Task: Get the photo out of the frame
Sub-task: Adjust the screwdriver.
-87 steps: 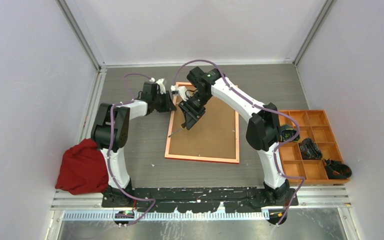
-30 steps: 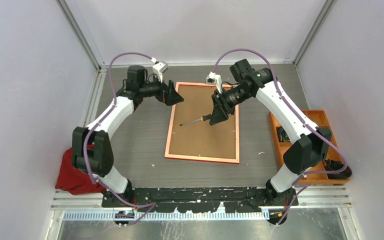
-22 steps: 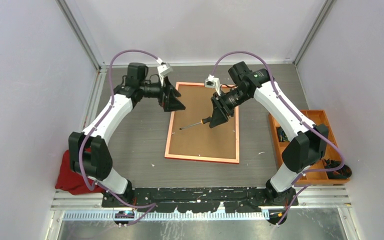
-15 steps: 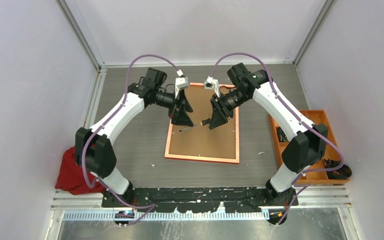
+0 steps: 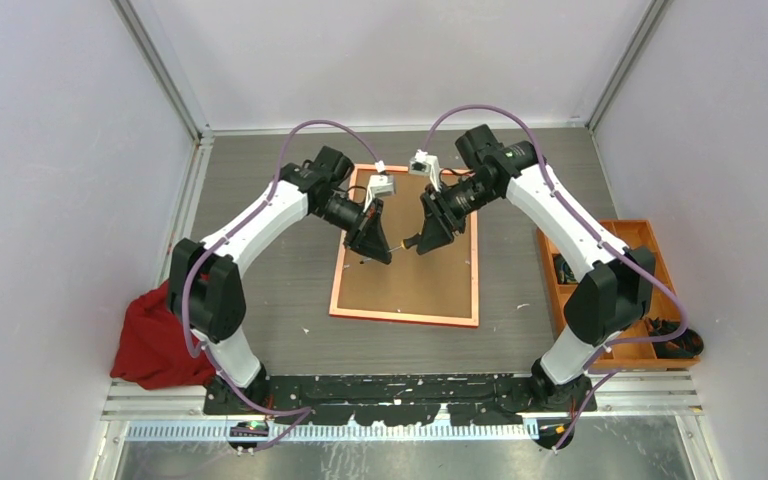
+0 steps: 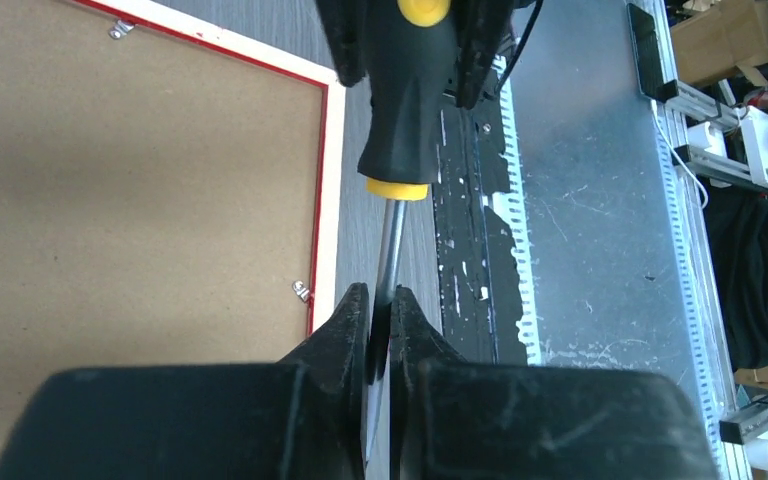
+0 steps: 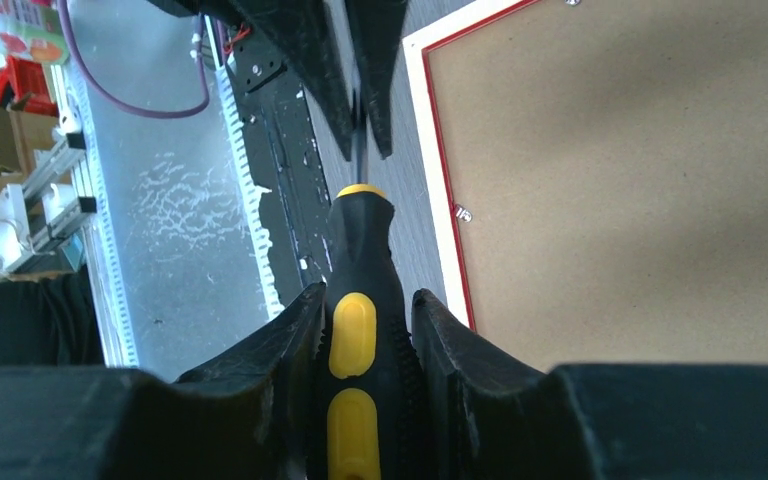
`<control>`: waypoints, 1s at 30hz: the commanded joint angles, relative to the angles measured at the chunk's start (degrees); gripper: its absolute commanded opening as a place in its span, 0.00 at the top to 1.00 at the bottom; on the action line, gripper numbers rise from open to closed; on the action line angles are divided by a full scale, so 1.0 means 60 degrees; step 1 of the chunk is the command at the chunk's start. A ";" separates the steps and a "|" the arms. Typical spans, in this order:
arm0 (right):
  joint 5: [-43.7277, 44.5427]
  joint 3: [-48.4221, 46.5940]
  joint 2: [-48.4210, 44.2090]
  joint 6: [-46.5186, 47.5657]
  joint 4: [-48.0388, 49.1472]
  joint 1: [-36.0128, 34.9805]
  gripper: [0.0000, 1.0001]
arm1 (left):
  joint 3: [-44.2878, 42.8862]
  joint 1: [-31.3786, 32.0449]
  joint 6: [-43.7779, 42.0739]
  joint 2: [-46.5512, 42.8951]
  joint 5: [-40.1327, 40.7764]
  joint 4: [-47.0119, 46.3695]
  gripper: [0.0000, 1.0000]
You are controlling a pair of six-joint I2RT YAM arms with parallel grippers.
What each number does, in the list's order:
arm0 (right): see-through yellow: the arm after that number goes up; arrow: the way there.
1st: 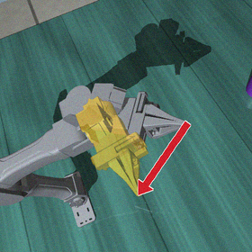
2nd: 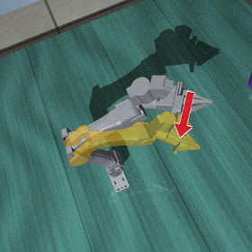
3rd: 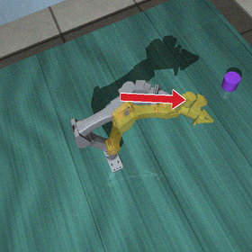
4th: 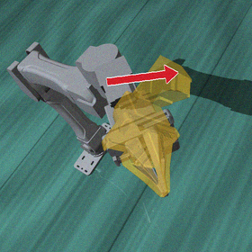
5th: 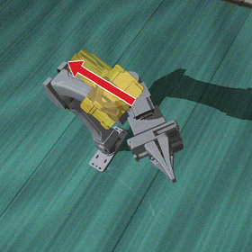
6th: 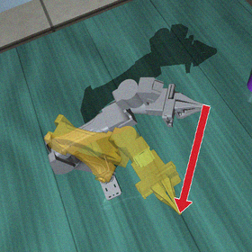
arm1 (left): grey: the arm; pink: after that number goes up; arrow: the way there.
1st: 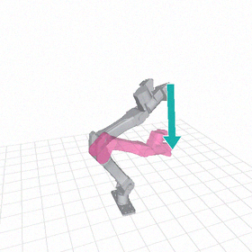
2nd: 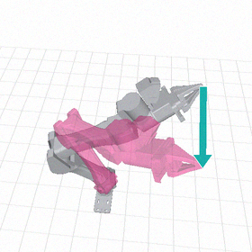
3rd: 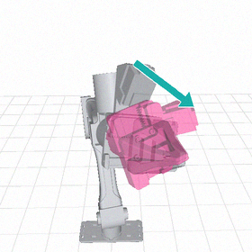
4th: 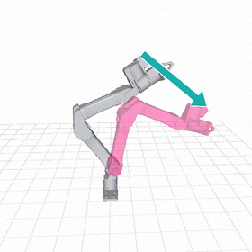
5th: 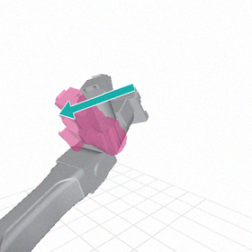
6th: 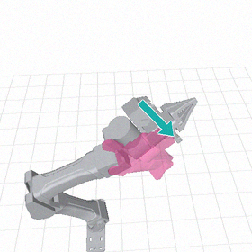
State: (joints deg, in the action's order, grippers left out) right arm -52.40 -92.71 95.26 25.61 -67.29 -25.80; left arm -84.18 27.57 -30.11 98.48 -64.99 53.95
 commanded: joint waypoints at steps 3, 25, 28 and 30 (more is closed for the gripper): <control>-0.0286 0.0212 -0.0379 -0.1755 0.1868 0.0056 0.62 | 0.0055 0.0052 0.0661 -0.0062 -0.0289 -0.0621 1.00; -0.2376 0.2036 -0.0315 -0.6467 0.6766 0.0839 0.36 | 0.3011 -0.0362 0.7640 -0.0480 -0.1013 -0.8948 1.00; -0.2471 0.1966 -0.0329 -0.6233 0.6503 0.0832 0.42 | 0.3036 -0.0411 0.7638 -0.0435 -0.0920 -0.8948 1.00; -0.2447 0.1833 -0.0322 -0.5727 0.5966 0.0837 0.42 | 0.3043 -0.0458 0.7664 -0.0405 -0.0880 -0.9170 1.00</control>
State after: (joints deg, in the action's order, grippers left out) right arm -61.12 -80.99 94.87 -10.44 -27.86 -19.11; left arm -65.28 25.69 13.45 96.29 -72.18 6.17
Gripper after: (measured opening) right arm 0.583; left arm 0.045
